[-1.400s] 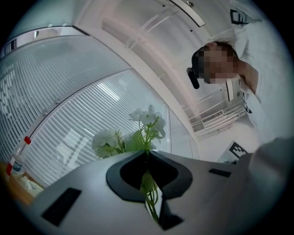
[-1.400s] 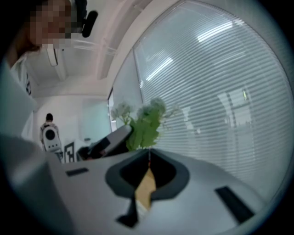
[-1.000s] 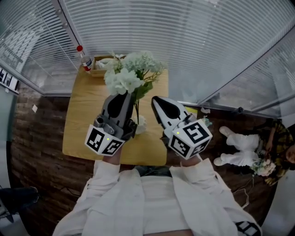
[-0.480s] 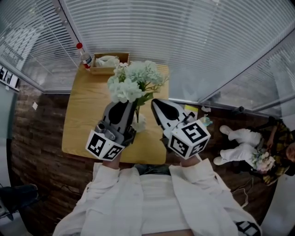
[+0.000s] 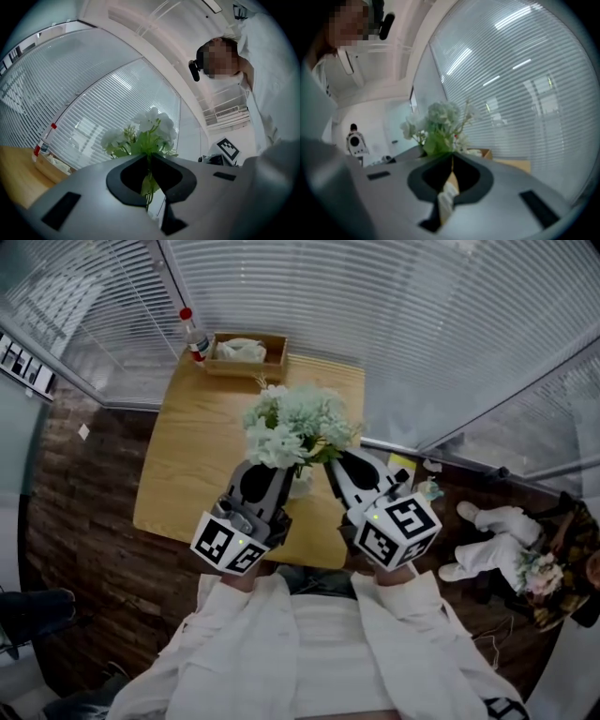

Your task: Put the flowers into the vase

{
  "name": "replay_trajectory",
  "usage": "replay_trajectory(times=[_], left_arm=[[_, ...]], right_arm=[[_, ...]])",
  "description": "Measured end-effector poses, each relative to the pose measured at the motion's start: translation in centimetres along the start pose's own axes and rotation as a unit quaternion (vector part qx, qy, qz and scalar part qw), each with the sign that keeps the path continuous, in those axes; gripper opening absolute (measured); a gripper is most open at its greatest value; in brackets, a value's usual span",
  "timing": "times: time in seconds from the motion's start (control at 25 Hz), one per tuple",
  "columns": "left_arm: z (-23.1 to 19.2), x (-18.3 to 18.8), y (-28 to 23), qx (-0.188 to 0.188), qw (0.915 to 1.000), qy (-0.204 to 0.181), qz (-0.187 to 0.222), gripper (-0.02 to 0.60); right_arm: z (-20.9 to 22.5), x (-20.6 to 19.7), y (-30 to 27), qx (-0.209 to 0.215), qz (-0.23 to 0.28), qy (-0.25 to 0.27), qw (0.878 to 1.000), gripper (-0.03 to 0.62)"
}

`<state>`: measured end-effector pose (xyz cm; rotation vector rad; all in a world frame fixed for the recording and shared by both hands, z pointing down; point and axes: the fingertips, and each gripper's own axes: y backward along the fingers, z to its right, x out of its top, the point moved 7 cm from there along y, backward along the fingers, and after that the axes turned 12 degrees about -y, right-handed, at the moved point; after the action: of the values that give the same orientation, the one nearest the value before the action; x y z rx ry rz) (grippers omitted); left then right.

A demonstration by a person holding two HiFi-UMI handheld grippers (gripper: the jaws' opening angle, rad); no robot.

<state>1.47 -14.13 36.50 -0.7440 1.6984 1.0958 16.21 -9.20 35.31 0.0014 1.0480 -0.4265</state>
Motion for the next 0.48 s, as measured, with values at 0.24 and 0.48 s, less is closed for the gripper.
replay_trajectory(times=[0.24,0.48], left_arm=[[0.8,-0.4,1.1,0.01,0.9998,0.005,-0.017,0.023],[0.8,-1.4,1.4,0.019,0.9985,0.03,-0.043,0.024]], right_arm=[[-0.5,-1.0,1.3,-0.002,0.002,-0.009,1.0,0.014],[-1.0,-1.9,1.6,0.001,-0.005,-0.011,1.0,0.014]])
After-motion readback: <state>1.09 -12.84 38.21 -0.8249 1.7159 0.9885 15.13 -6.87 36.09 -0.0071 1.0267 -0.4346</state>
